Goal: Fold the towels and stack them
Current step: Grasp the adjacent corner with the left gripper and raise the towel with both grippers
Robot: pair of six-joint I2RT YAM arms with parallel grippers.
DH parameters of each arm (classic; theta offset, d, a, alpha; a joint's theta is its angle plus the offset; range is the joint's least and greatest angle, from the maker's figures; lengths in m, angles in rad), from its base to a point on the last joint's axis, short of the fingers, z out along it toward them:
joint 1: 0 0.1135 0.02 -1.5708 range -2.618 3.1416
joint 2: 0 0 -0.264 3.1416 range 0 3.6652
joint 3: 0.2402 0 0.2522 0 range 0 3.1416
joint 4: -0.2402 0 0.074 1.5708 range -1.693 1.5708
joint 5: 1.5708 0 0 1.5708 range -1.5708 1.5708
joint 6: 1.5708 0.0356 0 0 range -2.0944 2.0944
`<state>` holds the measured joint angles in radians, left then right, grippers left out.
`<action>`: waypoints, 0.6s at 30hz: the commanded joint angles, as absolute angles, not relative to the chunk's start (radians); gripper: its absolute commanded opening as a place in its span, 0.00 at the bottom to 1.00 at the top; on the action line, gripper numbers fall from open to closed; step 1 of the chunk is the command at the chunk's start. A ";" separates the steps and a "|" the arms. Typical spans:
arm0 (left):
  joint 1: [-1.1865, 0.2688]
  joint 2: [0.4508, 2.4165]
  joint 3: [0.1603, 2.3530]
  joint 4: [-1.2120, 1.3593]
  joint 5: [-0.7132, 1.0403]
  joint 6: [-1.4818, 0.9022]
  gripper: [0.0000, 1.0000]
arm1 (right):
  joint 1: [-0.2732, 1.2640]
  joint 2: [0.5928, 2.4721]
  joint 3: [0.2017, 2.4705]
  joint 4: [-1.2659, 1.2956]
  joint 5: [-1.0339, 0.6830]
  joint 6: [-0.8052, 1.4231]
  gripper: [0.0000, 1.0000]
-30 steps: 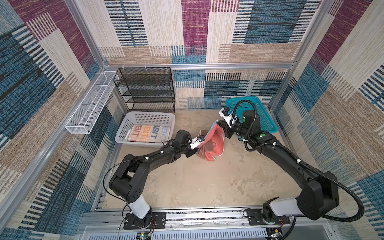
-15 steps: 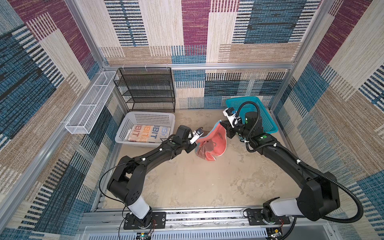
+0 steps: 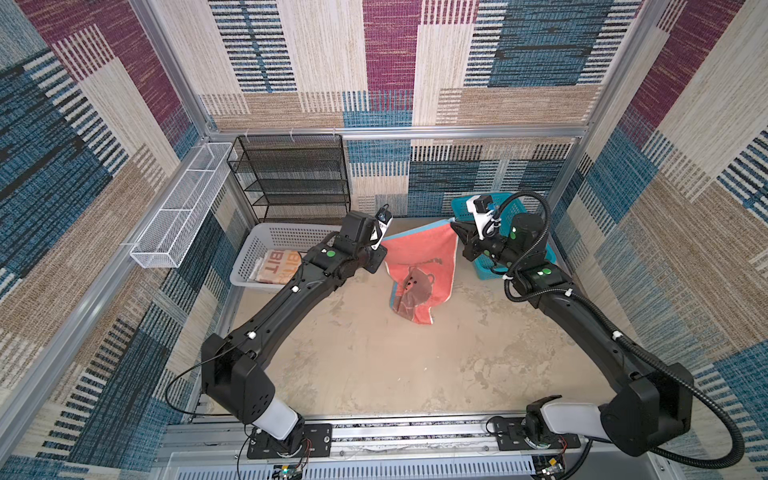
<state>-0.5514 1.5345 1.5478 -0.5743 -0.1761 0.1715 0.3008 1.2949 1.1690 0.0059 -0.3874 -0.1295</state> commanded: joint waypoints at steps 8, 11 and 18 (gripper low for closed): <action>-0.555 1.357 1.732 -0.828 -0.102 -0.011 0.00 | 0.302 1.135 1.225 -0.054 -0.515 -0.125 0.00; -0.567 1.332 1.806 -0.911 -0.081 -0.044 0.00 | 0.302 1.103 1.255 -0.086 -0.581 -0.104 0.00; -0.599 1.202 1.793 -0.914 -0.032 -0.076 0.00 | 0.301 1.027 1.293 -0.108 -0.683 -0.038 0.00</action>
<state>-0.5983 1.2430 1.7954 -0.8642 -0.0063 -0.0185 0.3058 1.0573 1.2873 -0.1139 -0.6903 -0.0860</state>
